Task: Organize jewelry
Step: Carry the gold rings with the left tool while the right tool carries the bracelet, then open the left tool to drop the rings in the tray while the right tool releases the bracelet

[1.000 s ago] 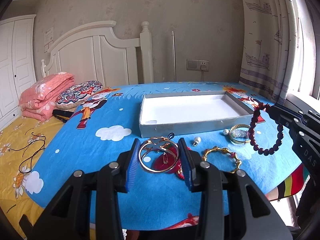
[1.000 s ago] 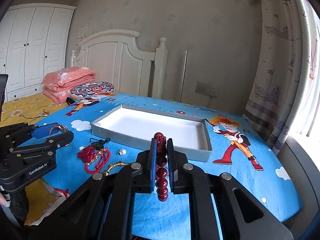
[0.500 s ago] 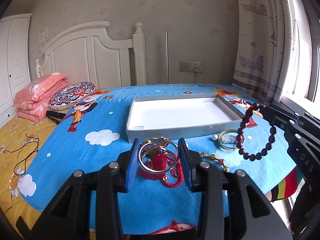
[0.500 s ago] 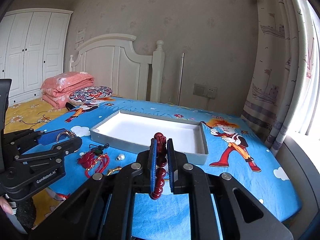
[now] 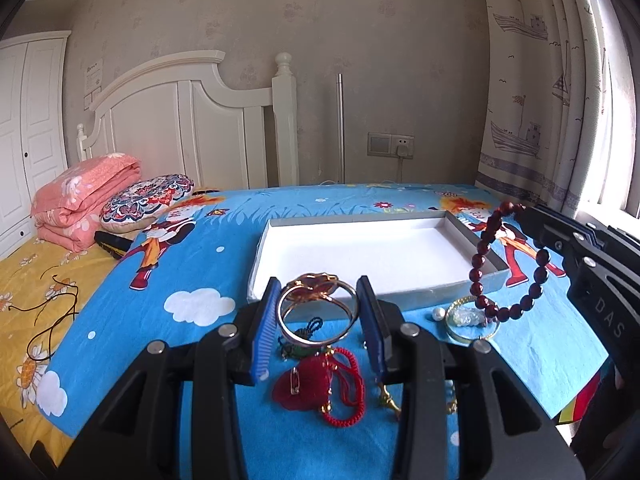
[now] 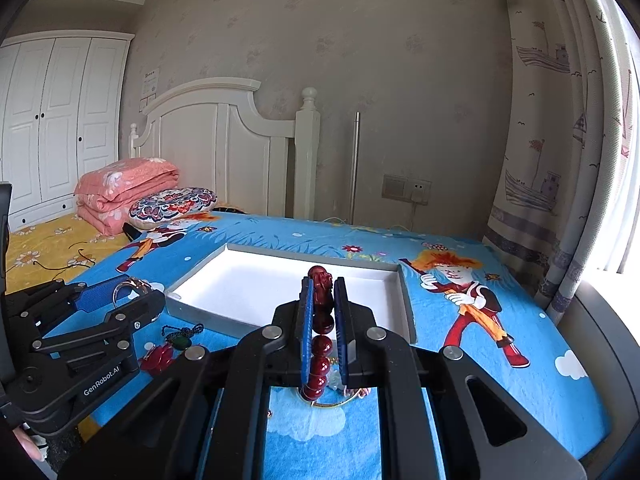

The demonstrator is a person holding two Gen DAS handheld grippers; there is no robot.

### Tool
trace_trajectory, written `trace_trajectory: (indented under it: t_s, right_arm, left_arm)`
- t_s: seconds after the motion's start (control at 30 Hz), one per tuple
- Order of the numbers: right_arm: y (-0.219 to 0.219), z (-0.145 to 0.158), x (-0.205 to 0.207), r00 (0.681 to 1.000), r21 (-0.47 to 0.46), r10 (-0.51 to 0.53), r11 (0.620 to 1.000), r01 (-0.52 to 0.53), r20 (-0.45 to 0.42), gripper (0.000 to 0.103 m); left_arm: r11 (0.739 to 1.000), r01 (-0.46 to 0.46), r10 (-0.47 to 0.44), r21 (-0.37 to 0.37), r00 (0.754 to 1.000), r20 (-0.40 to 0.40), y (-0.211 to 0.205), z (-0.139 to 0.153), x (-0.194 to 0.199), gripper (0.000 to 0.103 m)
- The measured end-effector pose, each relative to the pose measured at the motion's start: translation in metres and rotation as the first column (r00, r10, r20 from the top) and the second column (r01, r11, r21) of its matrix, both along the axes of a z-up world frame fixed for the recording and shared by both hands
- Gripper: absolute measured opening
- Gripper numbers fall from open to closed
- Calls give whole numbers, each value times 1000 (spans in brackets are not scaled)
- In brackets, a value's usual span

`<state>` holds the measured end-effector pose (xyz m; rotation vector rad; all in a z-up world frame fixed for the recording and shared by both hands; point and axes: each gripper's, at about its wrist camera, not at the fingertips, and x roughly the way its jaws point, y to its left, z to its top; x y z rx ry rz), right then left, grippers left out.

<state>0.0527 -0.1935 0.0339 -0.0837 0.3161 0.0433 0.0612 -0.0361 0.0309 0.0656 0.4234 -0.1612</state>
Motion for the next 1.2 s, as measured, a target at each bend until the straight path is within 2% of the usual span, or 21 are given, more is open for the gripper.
trace_trajectory:
  t_s: [0.17,0.53,0.83,0.9,0.93,1.0,1.03,1.07,1.13,1.2]
  right_arm:
    - [-7,10,34,1000,7,-5,1000,5,1,11]
    - [-12,7,123,995,7,-19,1000,20,-95,11]
    - [-14,-13,164,983,-3,-63,998,63,-174,12]
    - [-16,-18,171,977,-9,-75,997,75,-199,14]
    - [-18,-19,172,976,-10,-80,997,80,-204,14]
    - [-20,-21,173,974,-12,-87,996,87,-210,14]
    - [-21,-21,173,973,-14,-88,996,87,-215,16]
    - [-22,-22,173,972,-12,-86,996,86,-217,25]
    - [-23,-20,169,974,-5,-79,997,80,-210,36]
    - [-23,-19,163,976,-15,-76,997,75,-205,36]
  left_arm:
    - [1000,-4,4,-8,1000,-6,-7,14,42,38]
    - [1000,-27,27,0,990,-140,-20,10,149,38]
    - [997,-70,75,38,980,-186,-18,-6,185,38]
    - [996,-86,90,30,977,-194,-15,-7,188,47]
    - [996,-91,93,21,976,-198,-14,-7,190,55]
    - [995,-99,102,23,976,-195,-13,-6,191,58]
    - [995,-100,103,28,975,-196,-13,-5,192,62]
    - [994,-101,104,29,975,-196,-12,-5,193,65]
    - [994,-109,111,23,975,-193,-10,-4,192,66]
    - [993,-114,115,17,974,-198,-8,-2,189,66]
